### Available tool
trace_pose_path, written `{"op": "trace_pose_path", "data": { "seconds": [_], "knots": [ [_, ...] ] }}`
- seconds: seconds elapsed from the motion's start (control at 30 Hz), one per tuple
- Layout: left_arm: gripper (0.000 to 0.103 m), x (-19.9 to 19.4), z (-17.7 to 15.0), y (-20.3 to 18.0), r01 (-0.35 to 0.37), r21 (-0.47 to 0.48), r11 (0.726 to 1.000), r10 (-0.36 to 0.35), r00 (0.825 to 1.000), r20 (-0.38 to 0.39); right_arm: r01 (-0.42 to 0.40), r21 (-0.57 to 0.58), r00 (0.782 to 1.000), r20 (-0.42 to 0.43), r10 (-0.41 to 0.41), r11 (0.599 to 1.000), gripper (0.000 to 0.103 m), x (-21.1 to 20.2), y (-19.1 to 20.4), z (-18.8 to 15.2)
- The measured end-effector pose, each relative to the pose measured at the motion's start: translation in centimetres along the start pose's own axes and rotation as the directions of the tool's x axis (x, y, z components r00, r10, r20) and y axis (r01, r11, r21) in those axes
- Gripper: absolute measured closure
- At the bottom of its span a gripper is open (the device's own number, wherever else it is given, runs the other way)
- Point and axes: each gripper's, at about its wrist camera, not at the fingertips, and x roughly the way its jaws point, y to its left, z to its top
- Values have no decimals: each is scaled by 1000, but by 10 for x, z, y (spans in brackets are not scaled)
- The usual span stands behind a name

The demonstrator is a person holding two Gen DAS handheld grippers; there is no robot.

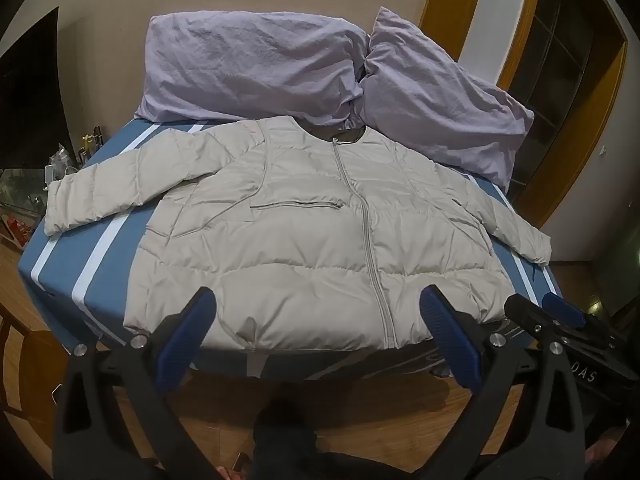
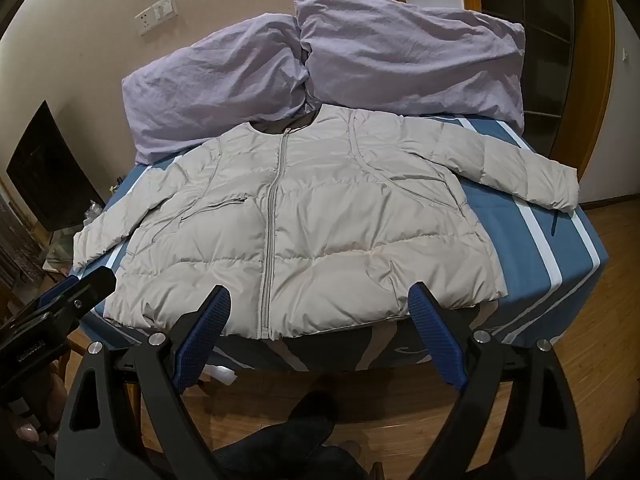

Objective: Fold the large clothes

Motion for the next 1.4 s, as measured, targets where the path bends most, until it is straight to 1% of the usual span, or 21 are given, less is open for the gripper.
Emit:
{"op": "trace_pose_path", "data": {
  "seconds": [1.4],
  "knots": [
    [2,3,2,4,11,-13,1000,-11,1000,4,1,-2,1000,2,-1,1000,11,4,3,1]
  ]
}}
